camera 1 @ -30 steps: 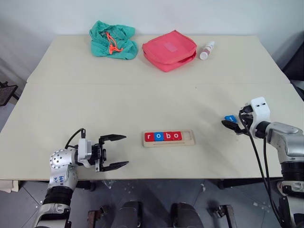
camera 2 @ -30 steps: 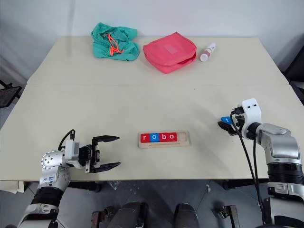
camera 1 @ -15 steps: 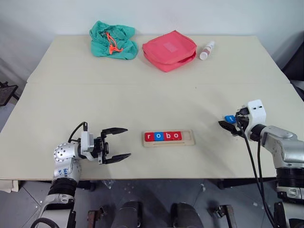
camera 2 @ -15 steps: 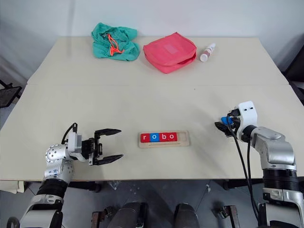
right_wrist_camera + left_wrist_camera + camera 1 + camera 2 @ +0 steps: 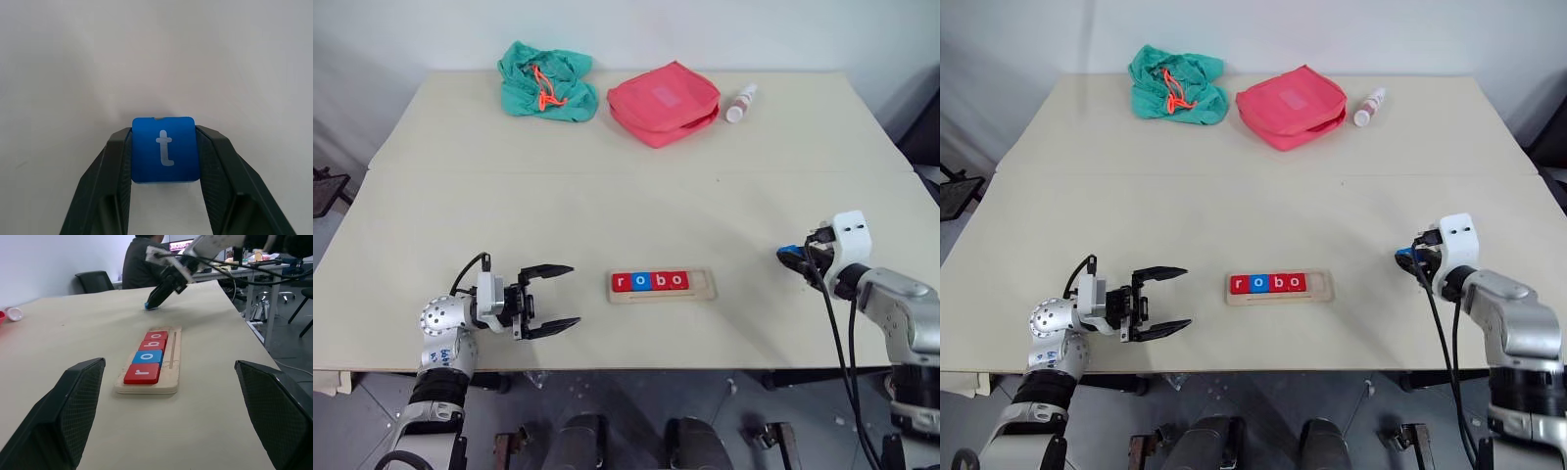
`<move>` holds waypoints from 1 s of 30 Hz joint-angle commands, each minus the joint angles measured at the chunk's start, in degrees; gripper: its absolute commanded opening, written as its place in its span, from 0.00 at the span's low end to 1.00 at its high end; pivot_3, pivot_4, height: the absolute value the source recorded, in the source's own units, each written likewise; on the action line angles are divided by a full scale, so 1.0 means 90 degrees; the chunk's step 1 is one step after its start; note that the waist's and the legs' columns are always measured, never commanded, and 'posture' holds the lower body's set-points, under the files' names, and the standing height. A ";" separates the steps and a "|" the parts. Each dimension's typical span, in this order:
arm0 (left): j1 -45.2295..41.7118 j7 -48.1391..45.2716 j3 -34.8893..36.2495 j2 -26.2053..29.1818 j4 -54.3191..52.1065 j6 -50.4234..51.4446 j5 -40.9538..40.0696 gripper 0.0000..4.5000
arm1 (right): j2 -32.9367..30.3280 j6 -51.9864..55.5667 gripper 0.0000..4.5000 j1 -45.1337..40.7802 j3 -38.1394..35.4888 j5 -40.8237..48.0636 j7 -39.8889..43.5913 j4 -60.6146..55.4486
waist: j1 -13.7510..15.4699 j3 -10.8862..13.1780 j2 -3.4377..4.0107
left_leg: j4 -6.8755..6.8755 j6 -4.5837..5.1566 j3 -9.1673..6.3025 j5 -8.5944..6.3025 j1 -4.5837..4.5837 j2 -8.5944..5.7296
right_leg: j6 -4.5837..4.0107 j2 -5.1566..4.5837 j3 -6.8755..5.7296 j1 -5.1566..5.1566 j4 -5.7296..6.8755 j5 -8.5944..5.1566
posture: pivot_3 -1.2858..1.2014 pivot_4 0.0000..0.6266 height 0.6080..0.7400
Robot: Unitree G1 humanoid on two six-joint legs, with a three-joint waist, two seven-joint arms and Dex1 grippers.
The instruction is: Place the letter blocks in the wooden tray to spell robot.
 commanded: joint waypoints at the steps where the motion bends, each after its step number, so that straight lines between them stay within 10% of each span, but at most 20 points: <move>1: -0.0033 -0.0527 0.0020 0.0016 0.0115 -0.0046 -0.0051 1.00 | 0.0495 0.0812 0.33 0.0333 -0.0378 0.0450 -0.0638 -0.1488 | -0.0004 0.0000 0.0000 | 0.0001 -0.0001 -0.0001 -0.0001 0.0004 0.0001 | 0.0000 0.0001 0.0001 0.0002 0.0002 0.0000 | 0.52 0.24 1.00; 11: -0.0457 -0.0713 -0.0069 -0.0027 0.0530 -0.0067 -0.0020 1.00 | 0.1617 0.1175 0.33 0.1236 -0.0417 0.0307 -0.1821 -0.2585 | 0.0049 0.0000 0.0000 | 0.0007 -0.0001 0.0001 -0.0001 0.0005 -0.0012 | 0.0000 -0.0001 0.0017 0.0002 0.0005 0.0000 | 0.52 0.24 1.00; 20: -0.0348 -0.0707 -0.0035 0.0072 0.0384 -0.0024 -0.0077 1.00 | 0.1546 0.0714 0.98 0.1438 -0.0326 0.0325 -0.1711 -0.2620 | -0.0003 0.0000 0.0000 | -0.0001 -0.0001 0.0000 -0.0001 0.0007 -0.0010 | 0.0000 0.0001 0.0016 0.0000 0.0006 0.0000 | 0.52 0.24 1.00; 30: 0.0070 -0.0493 -0.0006 0.0110 -0.0031 -0.0019 -0.0130 1.00 | -0.1032 -0.0336 0.99 0.1298 0.0049 0.0549 0.1019 -0.1702 | 0.0004 -0.0001 -0.0002 | 0.0003 0.0002 0.0002 -0.0002 0.0009 -0.0010 | 0.0000 -0.0001 0.0016 0.0008 0.0000 0.0000 | 0.52 0.24 1.00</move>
